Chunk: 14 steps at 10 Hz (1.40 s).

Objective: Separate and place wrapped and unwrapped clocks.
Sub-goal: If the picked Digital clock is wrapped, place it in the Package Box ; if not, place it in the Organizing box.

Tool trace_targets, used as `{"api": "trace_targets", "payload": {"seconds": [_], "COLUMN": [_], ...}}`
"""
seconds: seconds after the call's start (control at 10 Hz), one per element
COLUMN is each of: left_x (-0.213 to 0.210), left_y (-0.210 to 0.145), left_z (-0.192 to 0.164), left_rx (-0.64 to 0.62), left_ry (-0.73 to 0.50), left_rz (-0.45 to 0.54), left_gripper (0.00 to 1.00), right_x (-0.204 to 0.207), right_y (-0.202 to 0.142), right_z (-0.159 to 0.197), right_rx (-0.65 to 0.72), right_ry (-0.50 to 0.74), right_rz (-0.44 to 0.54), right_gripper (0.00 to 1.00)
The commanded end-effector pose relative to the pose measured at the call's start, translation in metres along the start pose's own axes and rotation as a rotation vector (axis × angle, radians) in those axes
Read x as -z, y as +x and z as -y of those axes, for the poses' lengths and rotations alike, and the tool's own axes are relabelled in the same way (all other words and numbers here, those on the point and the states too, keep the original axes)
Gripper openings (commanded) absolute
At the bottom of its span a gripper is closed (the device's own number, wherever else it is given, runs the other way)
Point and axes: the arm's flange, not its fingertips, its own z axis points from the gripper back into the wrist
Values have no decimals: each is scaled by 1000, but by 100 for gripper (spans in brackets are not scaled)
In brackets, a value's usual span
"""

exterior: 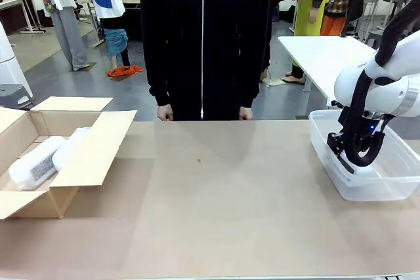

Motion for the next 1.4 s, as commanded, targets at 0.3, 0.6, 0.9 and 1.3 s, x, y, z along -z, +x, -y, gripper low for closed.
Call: {"api": "trace_targets", "payload": {"seconds": [0.3, 0.6, 0.9, 1.3], "left_x": [-1, -1, -1, -1], "left_y": [0, 0, 0, 0], "left_z": [-1, -1, -1, -1], "left_rx": [9, 9, 9, 9], "left_ry": [4, 4, 4, 4], "left_rz": [15, 15, 15, 15], "left_gripper": [100, 100, 100, 100], "right_x": [0, -5, -21, -60], "right_y": [5, 7, 10, 17], "right_z": [7, 11, 13, 17], "right_rx": [7, -2, -8, 4], "right_ry": [-51, -60, -84, -125], "right_rz": [16, 19, 26, 57], "right_gripper": [50, 89, 91, 100]}}
